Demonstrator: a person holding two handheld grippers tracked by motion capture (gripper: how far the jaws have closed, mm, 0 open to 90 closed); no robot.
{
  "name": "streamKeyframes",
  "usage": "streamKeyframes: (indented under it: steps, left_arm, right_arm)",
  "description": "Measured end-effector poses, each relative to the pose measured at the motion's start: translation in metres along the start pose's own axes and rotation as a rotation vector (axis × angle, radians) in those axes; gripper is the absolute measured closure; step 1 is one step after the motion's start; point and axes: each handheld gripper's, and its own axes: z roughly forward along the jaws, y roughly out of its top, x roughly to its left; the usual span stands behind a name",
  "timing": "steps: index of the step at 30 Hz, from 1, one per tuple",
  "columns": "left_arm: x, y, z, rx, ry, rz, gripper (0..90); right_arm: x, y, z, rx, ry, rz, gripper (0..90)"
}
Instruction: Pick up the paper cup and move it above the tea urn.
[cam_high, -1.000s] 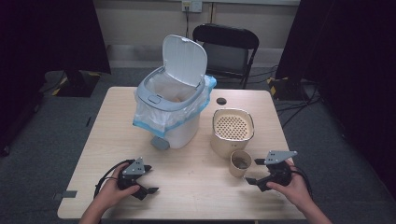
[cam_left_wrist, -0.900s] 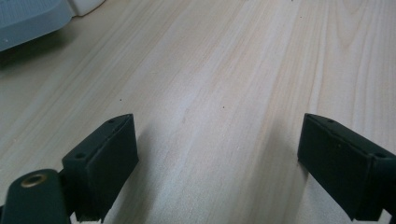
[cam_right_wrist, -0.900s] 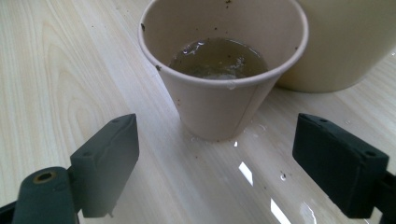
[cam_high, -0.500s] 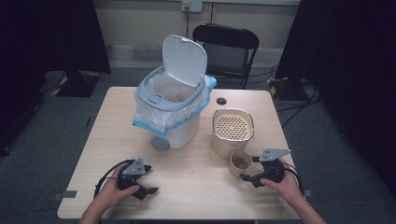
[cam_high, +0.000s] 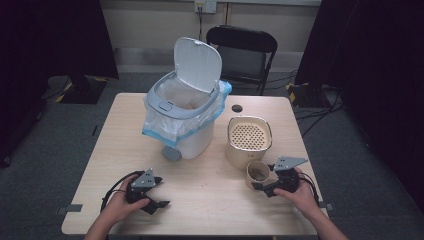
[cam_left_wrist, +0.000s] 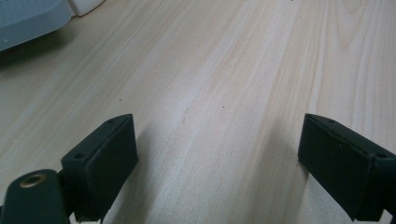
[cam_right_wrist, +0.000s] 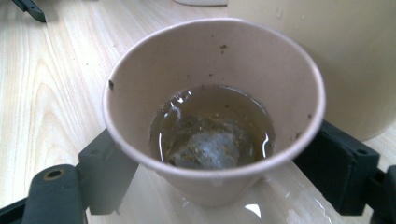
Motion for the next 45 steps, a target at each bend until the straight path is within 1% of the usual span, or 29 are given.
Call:
streamKeyframes:
  steps: [3, 8, 12, 14, 15, 16, 20, 21, 23, 25, 26, 27, 30, 35, 38, 39, 40, 45]
  left_arm:
    - [0.0, 0.0, 0.0, 0.003, 0.001, 0.002, 11.2]
    - [0.0, 0.0, 0.0, 0.0, 0.0, 0.0, 11.2]
    - [0.0, 0.0, 0.0, 0.0, -0.001, 0.001, 11.2]
    - [0.0, 0.0, 0.0, 0.0, -0.001, 0.001, 11.2]
    - [0.0, 0.0, 0.0, 0.0, 0.0, 0.001, 11.2]
    - [0.0, 0.0, 0.0, 0.0, -0.001, 0.001, 11.2]
    - [0.0, 0.0, 0.0, 0.0, -0.002, 0.002, 11.0]
    - [0.0, 0.0, 0.0, 0.008, 0.0, 0.006, 10.8]
    - [0.0, 0.0, 0.0, 0.001, -0.002, 0.001, 10.7]
    - [0.0, 0.0, 0.0, 0.007, 0.0, 0.005, 10.7]
    - [0.0, 0.0, 0.0, 0.0, -0.003, 0.002, 10.7]
    - [0.0, 0.0, 0.0, 0.005, -0.001, 0.005, 10.7]
    - [0.0, 0.0, 0.0, 0.003, -0.002, 0.004, 10.7]
    - [0.0, 0.0, 0.0, 0.007, 0.0, 0.005, 10.7]
    - [0.0, 0.0, 0.0, 0.001, -0.002, 0.003, 10.7]
    - [0.0, 0.0, 0.0, 0.001, -0.002, 0.004, 10.7]
    - [0.0, 0.0, 0.0, 0.009, 0.0, 0.005, 10.7]
    - [0.0, 0.0, 0.0, 0.007, 0.0, 0.005, 10.7]
  right_arm:
    - [0.0, 0.0, 0.002, -0.008, 0.009, 0.0, 19.8]
    - [0.0, -0.001, 0.006, -0.026, 0.013, 0.006, 20.6]
    - [0.001, -0.002, 0.01, -0.022, 0.02, 0.003, 22.2]
    - [0.002, -0.002, 0.011, -0.023, 0.018, 0.001, 23.0]
    - [0.002, -0.002, 0.012, -0.027, 0.017, -0.002, 24.8]
    - [0.002, -0.002, 0.012, -0.03, 0.01, -0.008, 25.0]
    - [0.003, -0.002, 0.011, -0.032, 0.009, -0.011, 26.1]
    - [0.003, -0.002, 0.01, -0.03, 0.005, -0.016, 26.3]
    - [0.003, -0.002, 0.009, -0.028, 0.005, -0.019, 26.6]
    - [0.004, -0.002, 0.007, -0.017, 0.002, -0.034, 26.8]
    - [0.003, -0.003, 0.005, -0.016, 0.002, -0.032, 27.0]
    - [0.003, -0.003, 0.004, -0.013, 0.001, -0.033, 27.0]
    - [0.002, -0.003, -0.003, -0.006, -0.018, -0.042, 27.2]
    - [-0.004, -0.004, -0.014, -0.013, -0.037, -0.024, 27.3]
    - [-0.009, -0.005, -0.023, -0.006, -0.063, -0.017, 27.3]
    - [-0.01, -0.005, -0.025, -0.008, -0.063, -0.011, 27.3]
    - [-0.011, -0.005, -0.028, -0.002, -0.075, -0.011, 27.3]
    - [-0.018, -0.005, -0.036, 0.008, -0.099, -0.008, 27.5]
